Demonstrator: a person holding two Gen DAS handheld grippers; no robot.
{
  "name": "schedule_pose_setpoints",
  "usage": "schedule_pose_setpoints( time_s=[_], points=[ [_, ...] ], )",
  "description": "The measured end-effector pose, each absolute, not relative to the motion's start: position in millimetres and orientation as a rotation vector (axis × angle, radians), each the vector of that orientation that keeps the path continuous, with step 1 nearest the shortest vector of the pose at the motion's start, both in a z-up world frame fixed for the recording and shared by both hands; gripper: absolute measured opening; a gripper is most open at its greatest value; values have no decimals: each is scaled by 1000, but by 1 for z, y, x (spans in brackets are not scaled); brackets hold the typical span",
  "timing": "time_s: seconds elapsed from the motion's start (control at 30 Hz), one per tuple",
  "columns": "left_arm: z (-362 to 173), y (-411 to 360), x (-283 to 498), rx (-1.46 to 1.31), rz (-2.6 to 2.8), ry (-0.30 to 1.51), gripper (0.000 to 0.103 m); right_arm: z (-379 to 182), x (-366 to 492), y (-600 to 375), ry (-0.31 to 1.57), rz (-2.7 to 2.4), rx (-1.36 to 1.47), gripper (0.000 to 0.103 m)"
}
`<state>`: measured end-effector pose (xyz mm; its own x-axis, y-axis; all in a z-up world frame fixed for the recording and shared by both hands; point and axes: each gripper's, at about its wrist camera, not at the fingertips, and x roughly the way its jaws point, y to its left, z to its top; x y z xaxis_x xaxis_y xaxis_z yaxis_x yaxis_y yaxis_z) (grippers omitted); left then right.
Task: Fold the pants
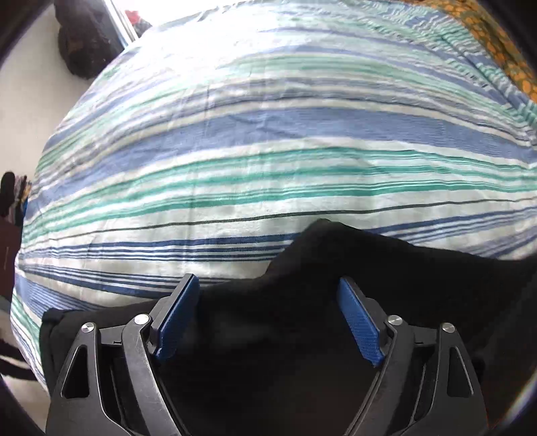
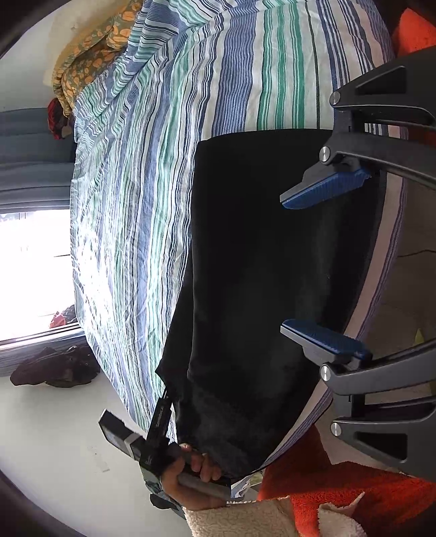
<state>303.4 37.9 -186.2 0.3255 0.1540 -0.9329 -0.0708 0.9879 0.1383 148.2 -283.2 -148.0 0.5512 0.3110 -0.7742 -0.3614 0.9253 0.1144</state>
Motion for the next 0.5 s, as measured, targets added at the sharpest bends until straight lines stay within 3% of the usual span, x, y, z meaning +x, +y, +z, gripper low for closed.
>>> schedule_pose_setpoints(
  time_s=[0.07,0.23,0.5],
  points=[
    [-192,47,313,-1,177,1218,98,-146,148,-285,896,393,-52,68],
    [-146,68,289,-59,157,1131,90,-140,146,-289,869,386,-43,70],
    [-75,181,132,-142,247,999,91,-146,151,-281,884,410,-60,70]
  ],
)
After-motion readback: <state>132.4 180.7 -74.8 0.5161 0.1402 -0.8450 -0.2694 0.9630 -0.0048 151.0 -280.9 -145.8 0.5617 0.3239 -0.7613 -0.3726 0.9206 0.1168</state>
